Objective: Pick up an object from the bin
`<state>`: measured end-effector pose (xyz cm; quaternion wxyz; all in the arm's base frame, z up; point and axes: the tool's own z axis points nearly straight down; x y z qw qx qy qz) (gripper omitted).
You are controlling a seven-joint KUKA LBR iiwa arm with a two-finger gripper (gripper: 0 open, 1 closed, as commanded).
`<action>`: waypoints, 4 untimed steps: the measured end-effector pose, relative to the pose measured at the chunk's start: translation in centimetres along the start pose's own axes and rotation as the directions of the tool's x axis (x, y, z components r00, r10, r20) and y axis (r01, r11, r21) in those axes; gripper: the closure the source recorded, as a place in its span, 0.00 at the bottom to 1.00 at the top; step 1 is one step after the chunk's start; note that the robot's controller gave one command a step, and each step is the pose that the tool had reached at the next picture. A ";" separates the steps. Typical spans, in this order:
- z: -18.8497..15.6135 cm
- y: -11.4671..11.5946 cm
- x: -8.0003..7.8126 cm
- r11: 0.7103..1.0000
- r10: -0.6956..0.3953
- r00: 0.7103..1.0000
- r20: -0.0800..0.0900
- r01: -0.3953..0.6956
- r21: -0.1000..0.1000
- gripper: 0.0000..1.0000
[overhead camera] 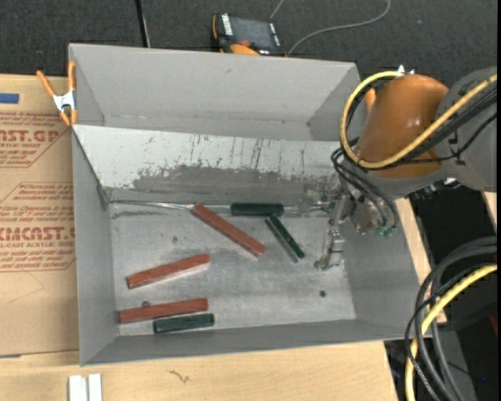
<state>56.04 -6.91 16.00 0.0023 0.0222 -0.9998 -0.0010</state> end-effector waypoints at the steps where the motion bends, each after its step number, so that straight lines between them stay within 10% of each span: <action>1: 9.4 2.5 -2.0 0.997 0.072 0.997 0.005 -0.072 -0.001 0.00; 2: 8.8 2.3 -2.2 0.997 0.073 0.997 0.013 -0.073 0.001 1.00; 3: 9.0 2.3 -2.0 0.997 0.073 0.997 0.007 -0.073 0.002 0.00; 4: 8.9 15.2 -2.2 0.982 0.186 0.982 0.008 -0.186 -0.004 0.00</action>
Offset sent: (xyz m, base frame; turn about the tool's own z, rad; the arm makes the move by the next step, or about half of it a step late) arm 0.0180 0.0232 -0.0900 0.0739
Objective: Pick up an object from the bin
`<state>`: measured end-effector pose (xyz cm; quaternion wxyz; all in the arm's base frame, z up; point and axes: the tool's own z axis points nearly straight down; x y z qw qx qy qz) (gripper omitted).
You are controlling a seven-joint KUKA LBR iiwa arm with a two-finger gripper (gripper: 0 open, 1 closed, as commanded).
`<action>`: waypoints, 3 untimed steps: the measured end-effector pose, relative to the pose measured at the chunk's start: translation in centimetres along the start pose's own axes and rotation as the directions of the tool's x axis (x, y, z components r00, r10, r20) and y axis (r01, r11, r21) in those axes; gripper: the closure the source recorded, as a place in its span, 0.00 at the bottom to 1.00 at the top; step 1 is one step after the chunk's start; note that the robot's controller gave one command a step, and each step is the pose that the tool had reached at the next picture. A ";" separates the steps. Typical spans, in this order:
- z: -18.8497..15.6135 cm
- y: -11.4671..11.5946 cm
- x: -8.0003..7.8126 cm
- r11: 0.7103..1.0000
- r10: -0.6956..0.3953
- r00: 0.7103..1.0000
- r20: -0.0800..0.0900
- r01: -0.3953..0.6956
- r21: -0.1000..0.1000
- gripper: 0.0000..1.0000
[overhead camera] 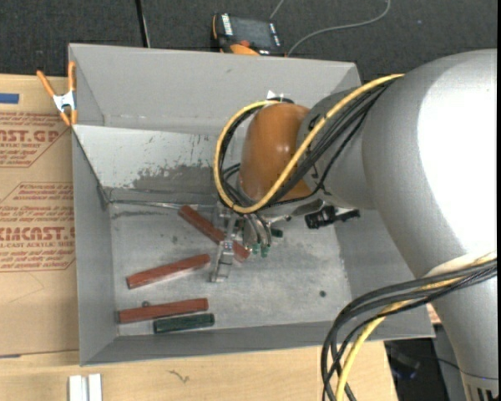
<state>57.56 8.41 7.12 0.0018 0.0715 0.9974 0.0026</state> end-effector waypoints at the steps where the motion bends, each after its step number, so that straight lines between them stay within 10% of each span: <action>1: -1.3 -1.6 1.1 1.000 0.008 1.000 -0.003 -0.007 0.006 0.00; 2: 0.1 -1.4 -0.7 1.000 -0.025 1.000 -0.001 0.025 0.006 0.00; 3: 0.0 -1.3 -0.7 1.000 -0.026 1.000 -0.001 0.026 0.005 1.00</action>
Offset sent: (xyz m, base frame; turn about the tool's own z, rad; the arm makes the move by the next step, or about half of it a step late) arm -0.0129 -0.0141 0.0127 0.0074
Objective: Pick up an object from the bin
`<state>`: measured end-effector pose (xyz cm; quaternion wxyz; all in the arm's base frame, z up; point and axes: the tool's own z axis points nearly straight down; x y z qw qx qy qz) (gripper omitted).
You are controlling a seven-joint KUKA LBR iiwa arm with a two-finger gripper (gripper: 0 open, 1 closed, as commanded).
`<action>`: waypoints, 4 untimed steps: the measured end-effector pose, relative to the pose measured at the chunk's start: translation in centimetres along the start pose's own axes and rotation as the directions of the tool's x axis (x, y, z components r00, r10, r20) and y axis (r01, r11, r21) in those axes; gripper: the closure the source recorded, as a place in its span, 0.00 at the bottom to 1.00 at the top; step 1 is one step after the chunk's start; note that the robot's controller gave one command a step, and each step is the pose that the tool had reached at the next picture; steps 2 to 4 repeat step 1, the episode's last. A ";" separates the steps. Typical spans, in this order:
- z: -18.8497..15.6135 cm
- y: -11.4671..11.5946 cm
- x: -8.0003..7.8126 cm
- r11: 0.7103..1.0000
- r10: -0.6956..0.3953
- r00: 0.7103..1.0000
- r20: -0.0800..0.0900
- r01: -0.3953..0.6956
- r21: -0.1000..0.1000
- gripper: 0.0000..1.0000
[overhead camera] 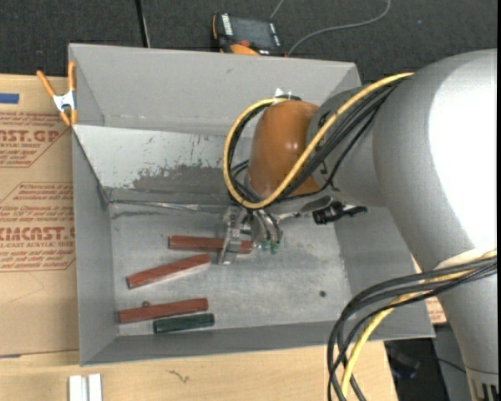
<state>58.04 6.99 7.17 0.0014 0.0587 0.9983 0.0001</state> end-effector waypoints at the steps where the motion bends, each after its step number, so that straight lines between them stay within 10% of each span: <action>1: -17.0 0.6 1.3 0.997 -0.077 0.997 0.008 0.077 -0.001 1.00; 4: -17.0 0.6 1.3 0.997 -0.077 0.997 0.008 0.077 -0.001 1.00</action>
Offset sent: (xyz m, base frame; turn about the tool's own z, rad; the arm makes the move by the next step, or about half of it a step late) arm -0.0142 0.0078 0.1654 -0.0771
